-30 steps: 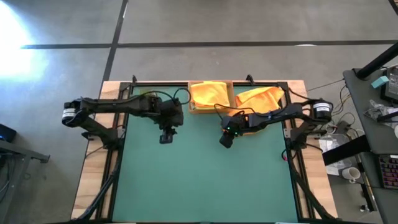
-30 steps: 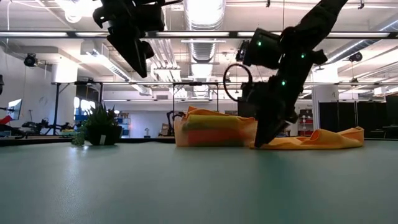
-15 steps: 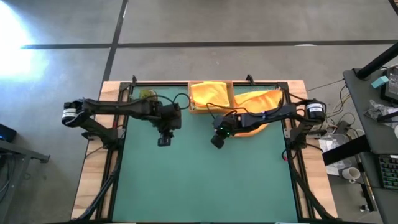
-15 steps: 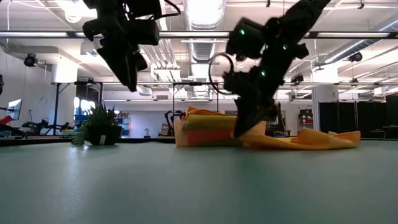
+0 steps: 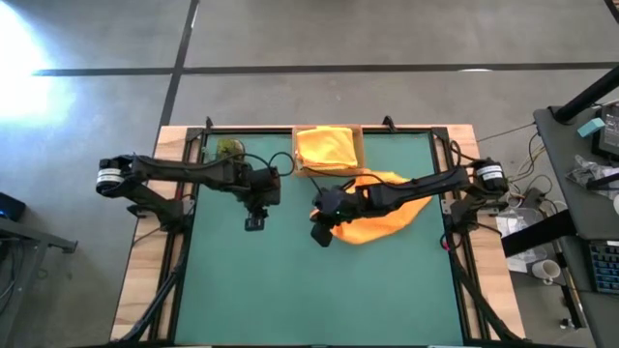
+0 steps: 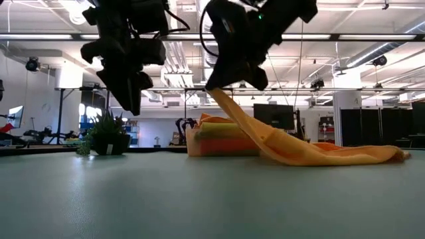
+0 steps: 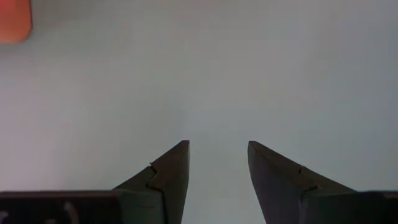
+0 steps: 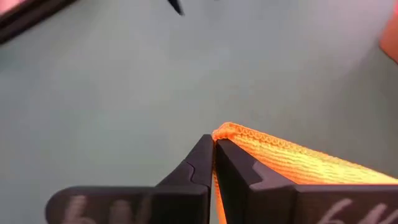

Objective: Fold microfiber towels
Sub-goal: Fold the orange microfiber towel

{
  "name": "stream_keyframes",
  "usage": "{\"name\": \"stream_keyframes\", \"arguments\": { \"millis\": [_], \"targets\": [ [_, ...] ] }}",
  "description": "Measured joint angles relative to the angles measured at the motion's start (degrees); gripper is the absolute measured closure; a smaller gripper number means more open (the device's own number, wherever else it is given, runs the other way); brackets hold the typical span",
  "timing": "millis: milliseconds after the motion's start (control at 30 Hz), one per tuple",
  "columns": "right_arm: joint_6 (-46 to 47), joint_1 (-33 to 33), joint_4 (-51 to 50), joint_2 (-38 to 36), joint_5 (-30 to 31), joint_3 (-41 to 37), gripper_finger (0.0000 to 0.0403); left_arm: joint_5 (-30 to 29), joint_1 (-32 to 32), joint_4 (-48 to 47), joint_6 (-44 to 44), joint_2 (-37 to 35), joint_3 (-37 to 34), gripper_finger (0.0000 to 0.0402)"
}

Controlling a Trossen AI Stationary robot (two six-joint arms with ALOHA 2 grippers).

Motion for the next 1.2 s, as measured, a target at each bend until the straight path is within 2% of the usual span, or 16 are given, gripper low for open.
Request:
{"name": "stream_keyframes", "arguments": {
  "millis": [233,533,700,933,1067,1200],
  "targets": [
    [0.03,1.11,-0.04,0.00,0.02,2.68,0.0374,0.02,-0.01,4.93,0.29,-0.09,-2.36,0.0253],
    [4.90,2.28,-0.57,0.00,-2.68,3.07,0.0279,0.50,-0.98,9.76,2.10,-0.17,-2.73,0.0253],
    [5.07,2.85,-2.91,-0.34,-3.66,6.22,0.0243,0.68,-2.93,14.27,7.21,-0.09,-2.85,0.0253],
    [2.40,3.10,-11.13,-0.25,-2.09,13.25,0.0232,0.72,-4.68,17.03,7.65,-0.04,-2.85,0.0253],
    [5.33,3.07,-19.88,2.29,-9.12,14.84,0.0240,0.72,-4.87,19.75,7.76,0.01,-2.80,0.0253],
    [4.78,4.41,-20.01,4.04,-9.56,14.74,0.0250,0.71,-4.90,24.27,7.76,0.02,-2.77,0.0253]
  ]
}}
